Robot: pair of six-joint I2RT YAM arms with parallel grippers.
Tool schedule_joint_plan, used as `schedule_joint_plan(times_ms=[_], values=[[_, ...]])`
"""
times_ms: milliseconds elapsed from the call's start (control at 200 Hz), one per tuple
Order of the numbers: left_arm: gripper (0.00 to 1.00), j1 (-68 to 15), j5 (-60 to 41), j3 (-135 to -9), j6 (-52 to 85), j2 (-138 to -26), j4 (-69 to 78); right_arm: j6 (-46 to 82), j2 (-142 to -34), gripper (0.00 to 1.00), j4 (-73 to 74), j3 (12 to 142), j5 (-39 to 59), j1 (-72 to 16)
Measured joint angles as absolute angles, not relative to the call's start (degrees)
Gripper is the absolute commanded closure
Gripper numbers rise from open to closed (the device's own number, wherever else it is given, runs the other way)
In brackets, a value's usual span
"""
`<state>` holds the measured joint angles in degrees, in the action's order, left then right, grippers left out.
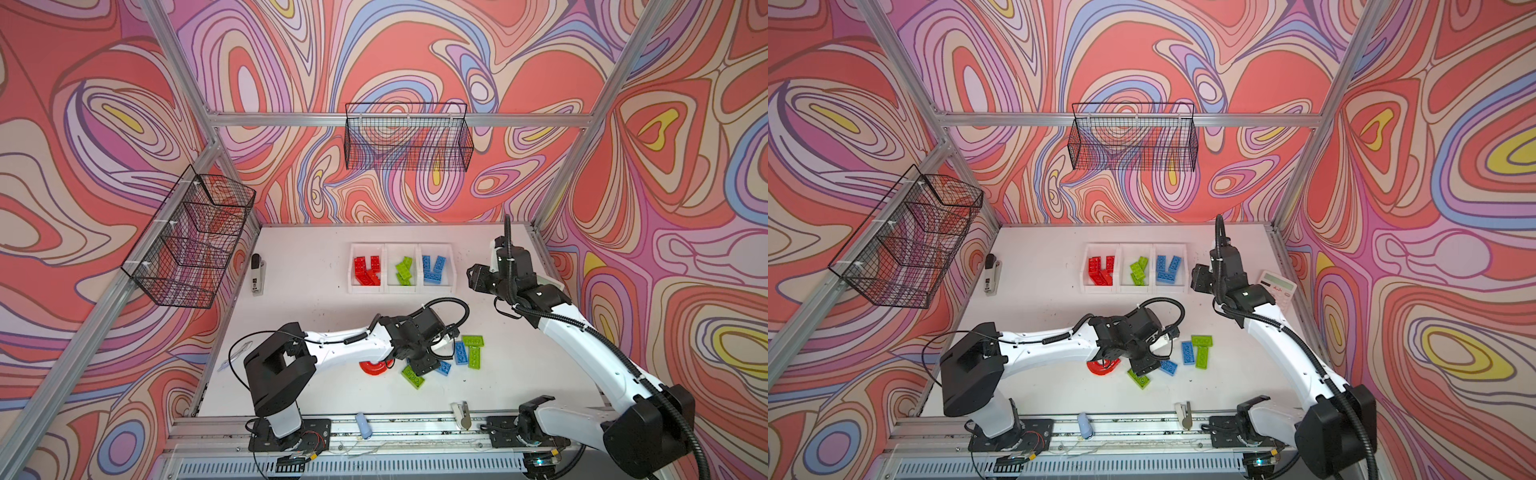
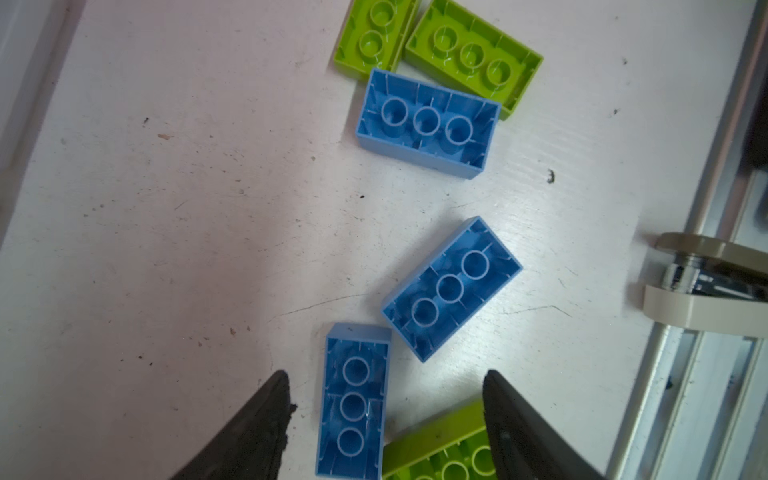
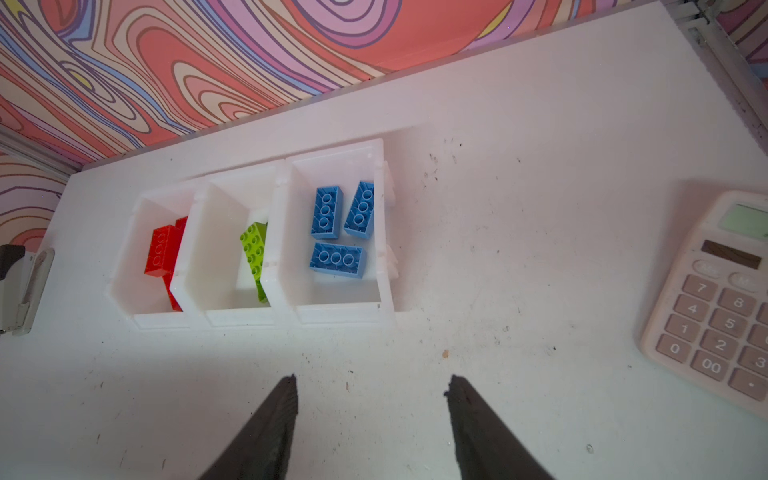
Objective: Sort the legos into containers by color
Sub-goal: 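Lower left gripper onto blue brick in pile while right gripper withdraws from bins, then carry blue brick with left gripper into bin nearest right arm and release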
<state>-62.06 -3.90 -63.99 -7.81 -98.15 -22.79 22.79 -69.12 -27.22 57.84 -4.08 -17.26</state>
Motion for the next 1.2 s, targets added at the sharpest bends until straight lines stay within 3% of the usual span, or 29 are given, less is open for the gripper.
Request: schedule_joint_plan(times_ms=[701,927,1202], values=[[0.32,-59.5,-0.8,-63.7,-10.3,-101.6,-24.5,23.1,-69.3,0.38,-27.2,56.2,-2.5,-16.9],[0.45,-58.8,-1.1,-63.8,-10.9,-103.9,-24.7,23.2,-69.8,0.39,-26.6,56.2,-2.1,-16.9],[0.69,-58.3,-1.7,-64.8,-11.9,-105.6,-25.0,23.2,-70.3,0.4,-26.7,56.2,-2.1,-16.9]])
